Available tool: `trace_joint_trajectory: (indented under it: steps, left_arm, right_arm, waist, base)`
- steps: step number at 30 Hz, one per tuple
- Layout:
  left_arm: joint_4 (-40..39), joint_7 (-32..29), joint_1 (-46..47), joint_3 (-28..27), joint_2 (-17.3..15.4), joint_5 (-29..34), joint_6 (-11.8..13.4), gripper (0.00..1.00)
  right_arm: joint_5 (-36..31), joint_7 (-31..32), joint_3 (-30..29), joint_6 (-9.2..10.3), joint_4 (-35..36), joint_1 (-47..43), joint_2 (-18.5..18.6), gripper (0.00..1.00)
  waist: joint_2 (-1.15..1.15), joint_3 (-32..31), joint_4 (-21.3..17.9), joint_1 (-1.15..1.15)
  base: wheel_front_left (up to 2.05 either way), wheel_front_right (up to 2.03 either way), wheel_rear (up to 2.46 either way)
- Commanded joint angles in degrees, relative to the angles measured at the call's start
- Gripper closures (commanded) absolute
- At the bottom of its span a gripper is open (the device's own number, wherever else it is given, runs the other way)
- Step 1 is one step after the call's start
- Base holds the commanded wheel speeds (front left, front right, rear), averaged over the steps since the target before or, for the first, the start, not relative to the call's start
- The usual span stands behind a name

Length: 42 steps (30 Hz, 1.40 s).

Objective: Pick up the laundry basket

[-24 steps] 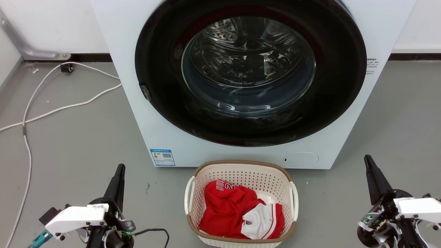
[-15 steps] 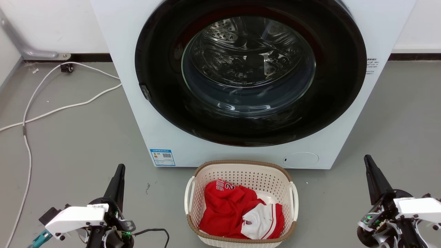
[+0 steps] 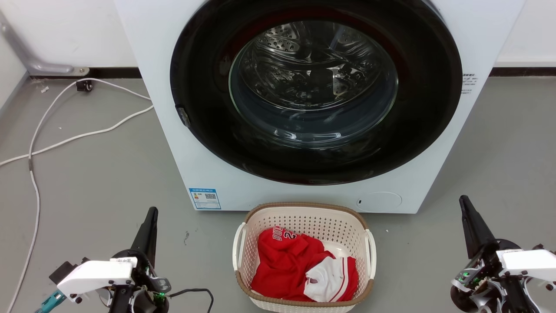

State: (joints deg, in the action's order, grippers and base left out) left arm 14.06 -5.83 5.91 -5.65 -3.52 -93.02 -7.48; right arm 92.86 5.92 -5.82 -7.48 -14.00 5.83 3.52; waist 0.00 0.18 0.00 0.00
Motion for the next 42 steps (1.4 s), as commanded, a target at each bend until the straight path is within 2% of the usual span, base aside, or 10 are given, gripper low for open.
trace_joint_trajectory:
  steps: [1,10,17,23,24,42]
  left_arm:
    - [0.0,0.0,0.0,0.0,0.0,0.0,0.0,0.00]
    - [-0.1,1.9,-0.7,1.7,0.3,1.1,0.0,0.00]
    - [-2.3,3.8,-0.7,2.3,0.3,6.1,0.0,0.00]
    - [-3.7,5.3,-0.5,3.0,0.4,14.7,0.0,0.00]
    - [-3.7,5.3,-0.5,3.0,0.4,14.7,0.0,0.00]
    - [-6.1,9.2,0.7,6.4,0.4,38.7,1.7,0.00]
  right_arm:
    - [0.0,0.0,0.0,0.00,0.0,0.0,0.0,0.00]
    - [-0.7,-1.9,1.4,0.00,0.5,-1.3,-0.2,0.00]
    - [-5.8,-3.8,1.7,0.00,1.9,-1.7,-0.2,0.00]
    - [-15.5,-5.3,1.6,0.00,3.5,-2.0,-0.3,0.00]
    - [-15.5,-5.3,1.6,0.00,3.5,-2.0,-0.3,0.00]
    - [-45.3,-9.2,2.1,-0.01,7.7,-2.6,-0.4,0.00]
  waist:
    - [0.00,0.0,0.0,0.00]
    - [0.00,0.0,0.0,0.00]
    - [0.00,0.0,0.0,0.00]
    - [0.00,0.1,0.0,0.00]
    - [0.00,0.1,0.0,0.00]
    - [0.00,0.7,-0.1,0.00]
  base:
    - [0.00,0.00,0.00]
    - [0.00,0.00,0.00]
    - [0.00,0.00,0.00]
    - [0.00,0.00,0.00]
    - [0.00,0.00,0.00]
    - [0.00,0.00,0.00]
